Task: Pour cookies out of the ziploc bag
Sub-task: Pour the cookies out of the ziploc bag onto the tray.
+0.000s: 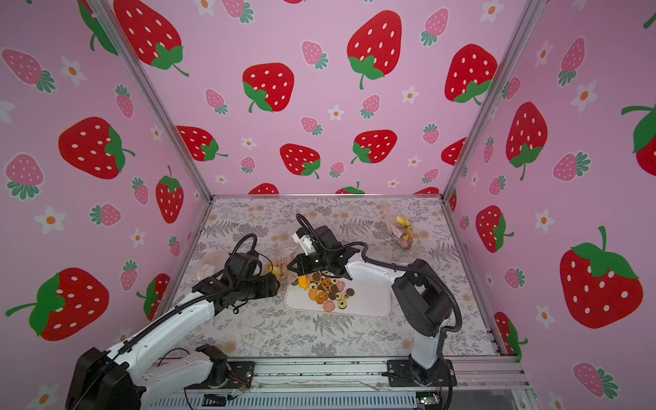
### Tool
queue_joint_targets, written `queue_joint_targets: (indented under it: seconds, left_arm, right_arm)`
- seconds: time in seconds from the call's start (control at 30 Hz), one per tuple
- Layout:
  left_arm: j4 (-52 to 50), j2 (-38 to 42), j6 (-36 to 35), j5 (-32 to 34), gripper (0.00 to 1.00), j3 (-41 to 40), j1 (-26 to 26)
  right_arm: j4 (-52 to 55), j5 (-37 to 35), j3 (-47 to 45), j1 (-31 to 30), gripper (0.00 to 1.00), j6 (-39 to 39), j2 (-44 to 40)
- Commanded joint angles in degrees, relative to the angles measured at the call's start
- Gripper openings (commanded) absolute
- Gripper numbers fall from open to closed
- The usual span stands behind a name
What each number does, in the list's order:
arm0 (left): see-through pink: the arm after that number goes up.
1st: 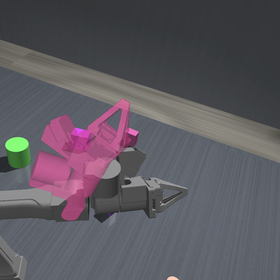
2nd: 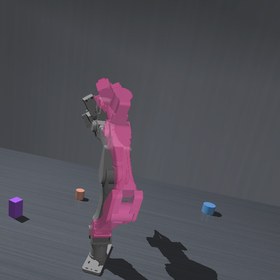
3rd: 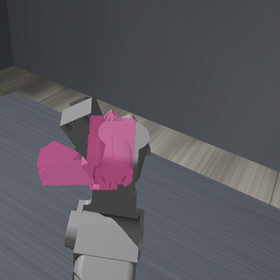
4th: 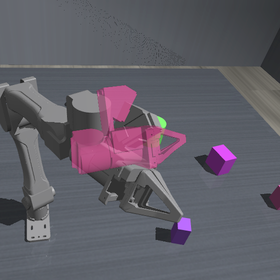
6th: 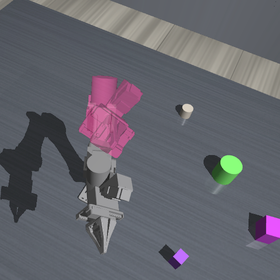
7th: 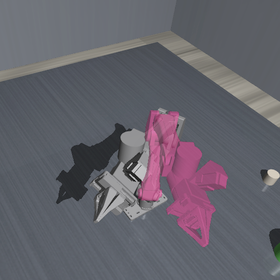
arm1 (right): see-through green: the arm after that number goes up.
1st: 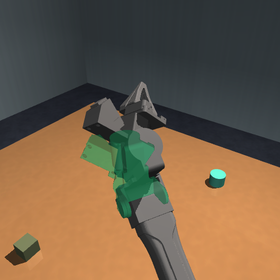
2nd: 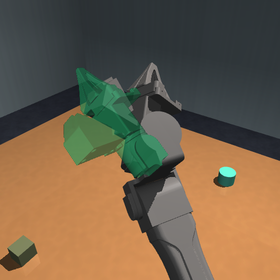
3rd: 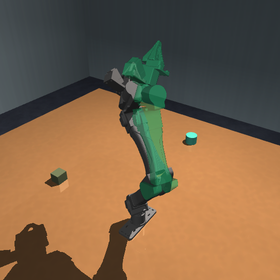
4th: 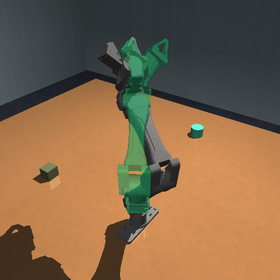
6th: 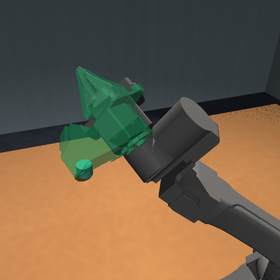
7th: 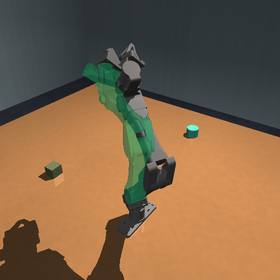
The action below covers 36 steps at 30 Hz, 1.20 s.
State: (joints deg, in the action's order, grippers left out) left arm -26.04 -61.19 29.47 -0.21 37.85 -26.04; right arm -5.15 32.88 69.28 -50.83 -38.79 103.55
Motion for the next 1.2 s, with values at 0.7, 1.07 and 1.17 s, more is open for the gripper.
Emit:
queue_joint_targets:
  seconds: [0.7, 1.07, 1.17]
  left_arm:
    - [15.13, -8.44, -11.8, 11.29, 0.74, -0.1, -4.73]
    - [18.21, -11.94, -11.94, 8.34, 0.48, 0.12, -3.08]
    - [18.57, -12.2, -12.15, 7.86, 0.38, 0.04, -2.62]
  right_arm:
    - [-3.99, 8.78, 2.18, 2.49, 0.0, -8.29, -1.76]
    - [-3.91, 9.3, 1.92, 3.02, 0.0, -8.76, -2.9]
    - [-3.91, 9.23, 1.66, 3.19, 0.0, -8.81, -3.0]
